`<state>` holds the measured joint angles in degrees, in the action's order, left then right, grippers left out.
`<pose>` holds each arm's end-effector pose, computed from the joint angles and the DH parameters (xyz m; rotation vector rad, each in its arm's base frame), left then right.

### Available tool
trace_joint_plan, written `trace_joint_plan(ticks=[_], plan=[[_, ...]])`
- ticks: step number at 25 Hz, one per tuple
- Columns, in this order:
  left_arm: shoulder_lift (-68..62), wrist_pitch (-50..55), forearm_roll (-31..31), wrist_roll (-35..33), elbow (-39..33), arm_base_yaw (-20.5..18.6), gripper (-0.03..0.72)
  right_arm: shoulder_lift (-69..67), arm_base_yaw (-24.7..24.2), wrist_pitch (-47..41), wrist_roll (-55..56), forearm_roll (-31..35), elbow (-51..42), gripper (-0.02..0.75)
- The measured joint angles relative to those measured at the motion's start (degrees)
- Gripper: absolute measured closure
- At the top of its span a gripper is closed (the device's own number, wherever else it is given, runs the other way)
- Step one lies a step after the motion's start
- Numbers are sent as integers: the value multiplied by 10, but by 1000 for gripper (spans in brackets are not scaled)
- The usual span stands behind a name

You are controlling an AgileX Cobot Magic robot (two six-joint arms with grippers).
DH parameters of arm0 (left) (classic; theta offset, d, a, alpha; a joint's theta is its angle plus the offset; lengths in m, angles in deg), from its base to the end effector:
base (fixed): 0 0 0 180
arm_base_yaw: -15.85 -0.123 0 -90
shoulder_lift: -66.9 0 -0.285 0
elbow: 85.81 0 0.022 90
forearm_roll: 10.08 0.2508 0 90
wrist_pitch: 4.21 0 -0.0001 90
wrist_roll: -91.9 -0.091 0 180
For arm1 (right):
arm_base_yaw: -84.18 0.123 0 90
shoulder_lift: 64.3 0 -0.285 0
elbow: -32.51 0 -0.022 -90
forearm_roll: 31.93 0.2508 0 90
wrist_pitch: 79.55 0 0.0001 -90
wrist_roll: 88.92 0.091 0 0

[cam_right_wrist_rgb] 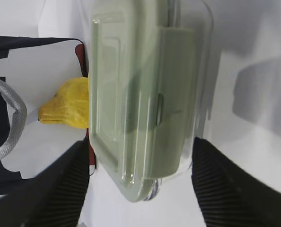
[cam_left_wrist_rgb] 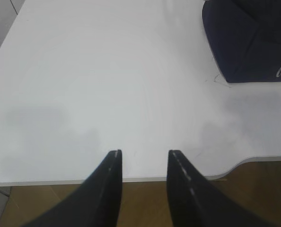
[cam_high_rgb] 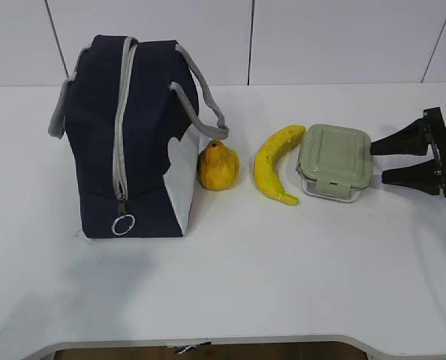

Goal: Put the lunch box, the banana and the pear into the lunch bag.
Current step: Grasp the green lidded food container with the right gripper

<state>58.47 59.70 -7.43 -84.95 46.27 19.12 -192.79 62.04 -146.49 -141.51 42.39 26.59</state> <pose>-0.0066 0.0042 0.2762 -0.0015 2.0980 -0.0117 0.3838 -0.0691 0.1452 0.3321 2.3746 1.3757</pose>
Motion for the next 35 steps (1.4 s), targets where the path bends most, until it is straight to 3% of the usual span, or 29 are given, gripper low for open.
trace_joint_plan(ticks=[21, 35], plan=[[0, 0, -21, 0, 0, 0, 445, -41, 15, 9, -58, 54, 32, 204], [0, 0, -21, 0, 0, 0, 445, -74, 69, 30, -57, 54, 61, 204]])
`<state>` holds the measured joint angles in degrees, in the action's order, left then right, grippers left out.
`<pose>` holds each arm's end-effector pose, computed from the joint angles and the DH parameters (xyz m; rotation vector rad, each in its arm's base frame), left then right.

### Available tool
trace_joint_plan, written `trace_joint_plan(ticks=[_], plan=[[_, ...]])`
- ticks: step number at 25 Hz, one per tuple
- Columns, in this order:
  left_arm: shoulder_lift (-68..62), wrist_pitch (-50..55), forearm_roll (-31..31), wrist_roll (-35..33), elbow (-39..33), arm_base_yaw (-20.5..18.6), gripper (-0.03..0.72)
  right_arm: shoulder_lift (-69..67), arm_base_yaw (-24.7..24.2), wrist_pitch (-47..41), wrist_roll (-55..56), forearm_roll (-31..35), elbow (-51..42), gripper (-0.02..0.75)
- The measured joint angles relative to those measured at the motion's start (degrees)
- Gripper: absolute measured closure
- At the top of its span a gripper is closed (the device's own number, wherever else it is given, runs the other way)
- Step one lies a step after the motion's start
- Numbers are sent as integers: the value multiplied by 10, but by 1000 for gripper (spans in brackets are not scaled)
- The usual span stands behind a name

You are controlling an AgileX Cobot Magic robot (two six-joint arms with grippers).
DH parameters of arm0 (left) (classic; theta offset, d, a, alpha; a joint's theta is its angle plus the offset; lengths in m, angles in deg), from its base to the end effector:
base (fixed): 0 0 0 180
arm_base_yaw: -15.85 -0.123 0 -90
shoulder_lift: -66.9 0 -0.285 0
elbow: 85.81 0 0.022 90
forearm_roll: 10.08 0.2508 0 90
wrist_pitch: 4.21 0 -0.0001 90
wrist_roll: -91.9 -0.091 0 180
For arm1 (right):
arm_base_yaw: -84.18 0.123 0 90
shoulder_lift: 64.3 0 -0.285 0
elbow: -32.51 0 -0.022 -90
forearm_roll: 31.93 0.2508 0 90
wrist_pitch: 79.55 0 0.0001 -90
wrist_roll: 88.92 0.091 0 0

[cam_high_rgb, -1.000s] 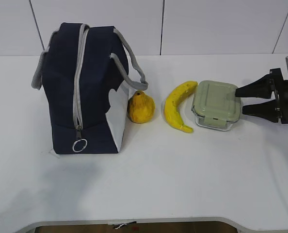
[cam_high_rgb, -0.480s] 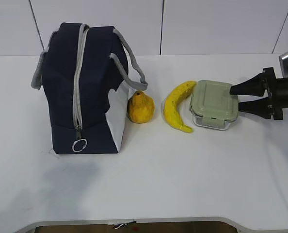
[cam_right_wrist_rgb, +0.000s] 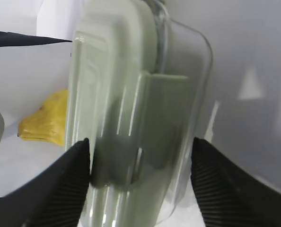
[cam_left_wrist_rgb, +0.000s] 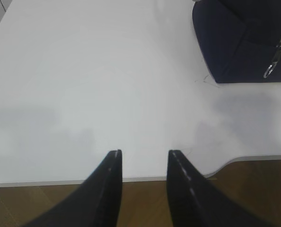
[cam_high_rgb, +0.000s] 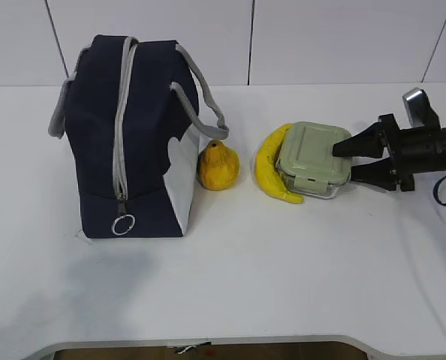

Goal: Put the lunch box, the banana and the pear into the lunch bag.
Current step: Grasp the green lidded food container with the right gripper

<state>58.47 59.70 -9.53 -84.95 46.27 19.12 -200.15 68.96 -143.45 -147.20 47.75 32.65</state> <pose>-0.0067 0.0012 0.2761 0.0014 2.0994 -0.0559 0.4194 -0.0307 0.1185 0.2001 2.3457 1.3767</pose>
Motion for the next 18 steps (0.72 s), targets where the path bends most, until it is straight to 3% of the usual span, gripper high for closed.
trace_joint_plan(ticks=[12, 18], plan=[[0, 0, 0, 0, 0, 0, 445, -13, 9, 2, 1, 43, 0, 216], [0, 0, 0, 0, 0, 0, 445, -13, 9, 4, 1, 44, 0, 281]])
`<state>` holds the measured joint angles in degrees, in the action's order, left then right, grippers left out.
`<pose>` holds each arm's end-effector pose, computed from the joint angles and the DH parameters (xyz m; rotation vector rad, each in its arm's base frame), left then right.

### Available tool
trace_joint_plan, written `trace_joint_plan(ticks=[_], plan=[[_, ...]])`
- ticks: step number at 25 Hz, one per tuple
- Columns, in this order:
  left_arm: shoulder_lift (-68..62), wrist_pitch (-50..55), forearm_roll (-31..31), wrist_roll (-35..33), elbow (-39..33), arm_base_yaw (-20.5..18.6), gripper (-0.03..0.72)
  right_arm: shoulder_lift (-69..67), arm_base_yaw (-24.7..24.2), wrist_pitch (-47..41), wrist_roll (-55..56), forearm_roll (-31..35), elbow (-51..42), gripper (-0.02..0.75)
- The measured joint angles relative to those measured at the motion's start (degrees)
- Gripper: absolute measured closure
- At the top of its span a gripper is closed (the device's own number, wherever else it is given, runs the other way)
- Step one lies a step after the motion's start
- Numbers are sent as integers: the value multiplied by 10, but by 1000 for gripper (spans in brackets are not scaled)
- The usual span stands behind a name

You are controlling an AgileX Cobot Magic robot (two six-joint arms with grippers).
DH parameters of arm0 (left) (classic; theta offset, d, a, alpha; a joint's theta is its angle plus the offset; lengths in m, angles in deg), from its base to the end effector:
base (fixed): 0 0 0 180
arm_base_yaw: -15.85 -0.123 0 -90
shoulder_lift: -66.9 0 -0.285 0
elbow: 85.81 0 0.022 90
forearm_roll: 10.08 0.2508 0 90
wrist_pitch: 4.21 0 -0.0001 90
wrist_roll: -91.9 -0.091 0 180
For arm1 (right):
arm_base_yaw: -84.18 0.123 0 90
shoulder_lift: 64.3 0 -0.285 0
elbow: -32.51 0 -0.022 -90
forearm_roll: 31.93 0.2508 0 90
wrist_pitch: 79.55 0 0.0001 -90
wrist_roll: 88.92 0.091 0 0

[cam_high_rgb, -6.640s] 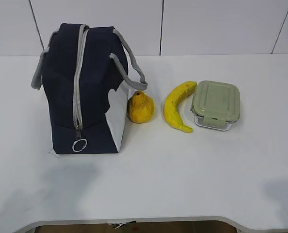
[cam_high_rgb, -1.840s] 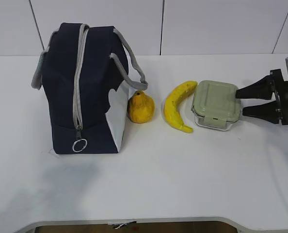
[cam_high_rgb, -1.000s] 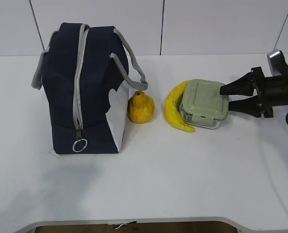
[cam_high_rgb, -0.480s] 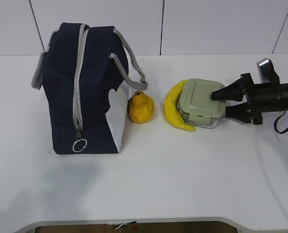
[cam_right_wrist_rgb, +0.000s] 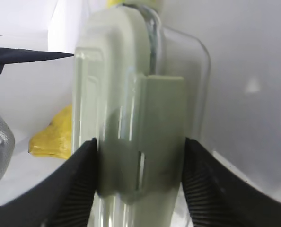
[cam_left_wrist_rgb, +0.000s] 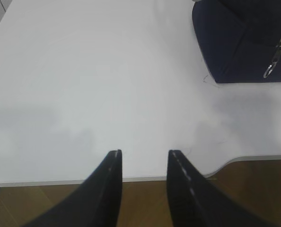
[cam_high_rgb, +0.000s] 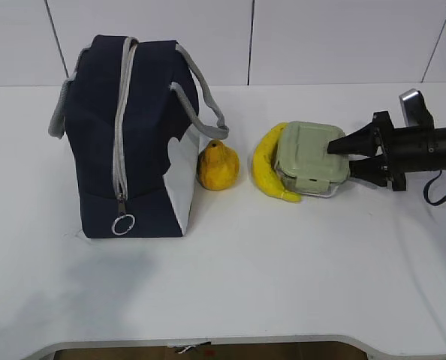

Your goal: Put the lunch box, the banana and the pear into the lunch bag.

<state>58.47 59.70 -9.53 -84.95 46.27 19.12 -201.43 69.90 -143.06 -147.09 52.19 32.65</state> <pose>-0.0067 0.0012 0.2761 0.0014 2.0994 -0.0559 0.4247 -0.0244 0.1132 0.2742 2.2998 1.4207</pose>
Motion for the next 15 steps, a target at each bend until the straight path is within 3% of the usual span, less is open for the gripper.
trace_joint_plan(ticks=[15], plan=[[0, 0, 0, 0, 0, 0, 445, 0, 0, -3, 0, -1, 1, 313]])
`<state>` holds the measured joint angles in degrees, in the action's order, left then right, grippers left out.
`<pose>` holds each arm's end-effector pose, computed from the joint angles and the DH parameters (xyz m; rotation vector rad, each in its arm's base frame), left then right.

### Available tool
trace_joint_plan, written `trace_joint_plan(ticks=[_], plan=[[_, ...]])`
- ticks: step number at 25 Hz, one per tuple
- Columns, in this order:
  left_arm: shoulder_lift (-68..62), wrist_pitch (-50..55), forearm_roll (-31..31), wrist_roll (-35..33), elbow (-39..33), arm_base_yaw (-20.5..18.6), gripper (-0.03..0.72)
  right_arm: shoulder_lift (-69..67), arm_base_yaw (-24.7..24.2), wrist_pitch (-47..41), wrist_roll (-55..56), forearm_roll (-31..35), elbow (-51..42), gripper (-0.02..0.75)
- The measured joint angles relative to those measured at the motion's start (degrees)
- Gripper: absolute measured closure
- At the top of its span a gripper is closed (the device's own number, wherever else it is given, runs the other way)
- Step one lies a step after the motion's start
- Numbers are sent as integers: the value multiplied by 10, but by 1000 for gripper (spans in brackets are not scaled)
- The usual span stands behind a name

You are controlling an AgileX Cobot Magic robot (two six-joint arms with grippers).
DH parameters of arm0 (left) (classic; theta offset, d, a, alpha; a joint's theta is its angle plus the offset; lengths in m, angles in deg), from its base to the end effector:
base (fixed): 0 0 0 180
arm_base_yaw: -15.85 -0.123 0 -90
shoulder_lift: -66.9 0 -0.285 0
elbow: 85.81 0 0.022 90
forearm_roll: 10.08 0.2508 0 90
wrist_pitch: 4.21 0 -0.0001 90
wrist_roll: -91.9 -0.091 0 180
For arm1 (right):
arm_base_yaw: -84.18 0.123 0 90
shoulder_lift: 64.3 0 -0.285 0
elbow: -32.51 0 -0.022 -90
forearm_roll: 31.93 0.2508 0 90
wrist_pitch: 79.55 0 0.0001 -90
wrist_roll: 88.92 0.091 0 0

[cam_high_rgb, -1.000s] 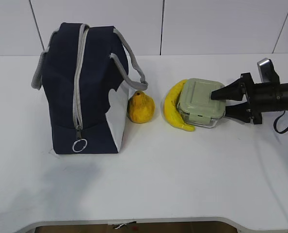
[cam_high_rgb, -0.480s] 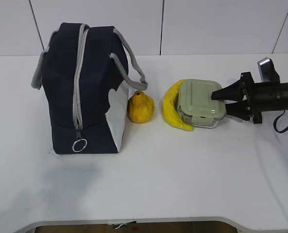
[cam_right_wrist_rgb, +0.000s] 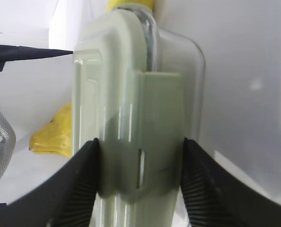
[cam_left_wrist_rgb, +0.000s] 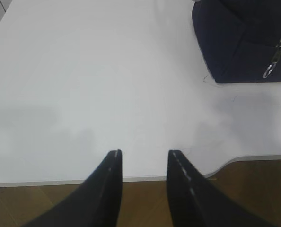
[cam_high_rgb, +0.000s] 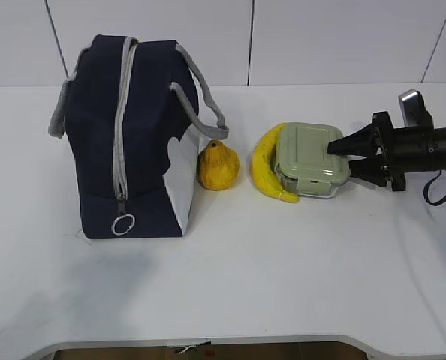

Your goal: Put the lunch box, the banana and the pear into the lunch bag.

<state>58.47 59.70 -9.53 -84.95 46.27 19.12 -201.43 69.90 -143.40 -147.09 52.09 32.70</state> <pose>-0.0067 0.0012 0.2761 0.0014 2.0994 -0.0559 0.4244 -0.0242 0.1136 0.2684 2.2994 1.4266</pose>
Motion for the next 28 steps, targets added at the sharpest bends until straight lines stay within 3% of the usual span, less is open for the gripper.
trace_joint_plan(ticks=[14, 22, 28], plan=[[0, 0, -9, 0, 0, 0, 445, -1, 0, -15, -12, -7, 0, 344], [0, -3, -56, 0, 0, 0, 446, 49, 0, -13, 15, -97, -1, 346], [-21, -5, -76, -1, 25, 0, 446, 133, 0, -13, 71, -108, -1, 346]])
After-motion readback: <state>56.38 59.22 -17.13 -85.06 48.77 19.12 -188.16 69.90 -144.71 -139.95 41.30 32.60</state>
